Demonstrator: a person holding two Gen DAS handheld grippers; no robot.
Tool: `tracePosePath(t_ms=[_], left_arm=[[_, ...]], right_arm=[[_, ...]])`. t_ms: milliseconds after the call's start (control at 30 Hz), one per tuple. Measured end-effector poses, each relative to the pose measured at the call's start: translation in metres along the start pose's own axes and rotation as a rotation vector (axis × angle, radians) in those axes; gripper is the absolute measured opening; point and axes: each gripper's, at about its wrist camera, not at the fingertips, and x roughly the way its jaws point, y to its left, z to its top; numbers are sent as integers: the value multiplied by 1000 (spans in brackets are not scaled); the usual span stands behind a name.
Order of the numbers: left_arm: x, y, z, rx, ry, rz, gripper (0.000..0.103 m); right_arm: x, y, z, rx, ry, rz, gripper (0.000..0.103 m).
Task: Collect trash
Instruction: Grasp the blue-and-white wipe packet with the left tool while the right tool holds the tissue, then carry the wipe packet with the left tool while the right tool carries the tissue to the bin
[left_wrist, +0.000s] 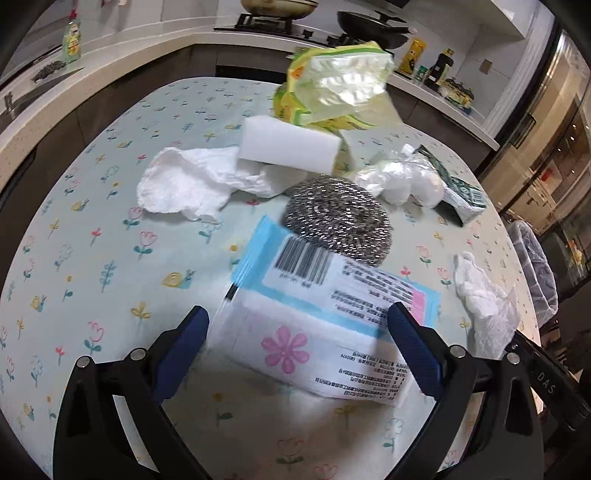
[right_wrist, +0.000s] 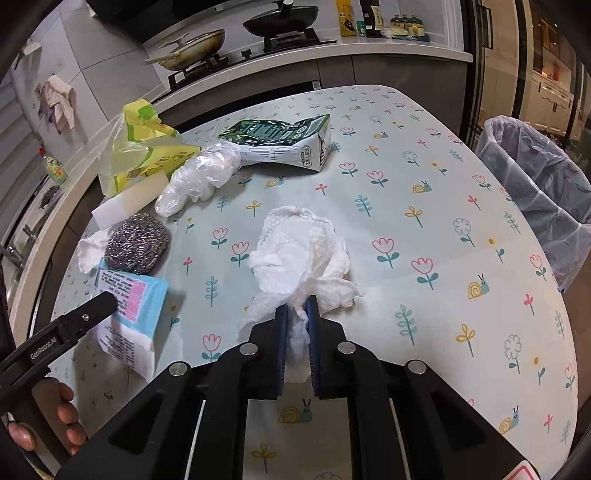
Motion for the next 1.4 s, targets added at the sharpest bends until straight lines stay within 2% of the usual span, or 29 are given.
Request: tracePosePath(t_ms=[100,233,267,333,367,467,667,800,1067,1400], left_arm=[[6,-23,0,60,18,-44,93],[7,-48,-1,114,1,-66,92],[7,-53,-1,119,0,-78,89],[9,-63,-3,138,9,-96,73],[11,-67,-4,151,17,-97,61],[10,-73,-8,173,-2,-89,40],[-1,-76,-11,163,-10,-132,15],[-12,-85,-12,182,-31,-138,10],[-35,-113,-9,211,-75,-151,9],[-49,-175,8,281,-116,-197,7]], right_arm=[[-2,-2,2,9,-7,4,10],[-3,-4,4,7,-2,17,10],[-3,-4,3,5,-4,17,10],[-4,-4,3,3,-7,15,10],[-5,-5,3,3,-9,12,10],[-8,-11,2,8,-17,1,10],[-19,-29,2,40,-33,-6,10],[-31,-41,1,59,-58,-10,10],[-62,-71,9,101,-136,-33,10],[-105,-125,24,159,-242,-81,10]])
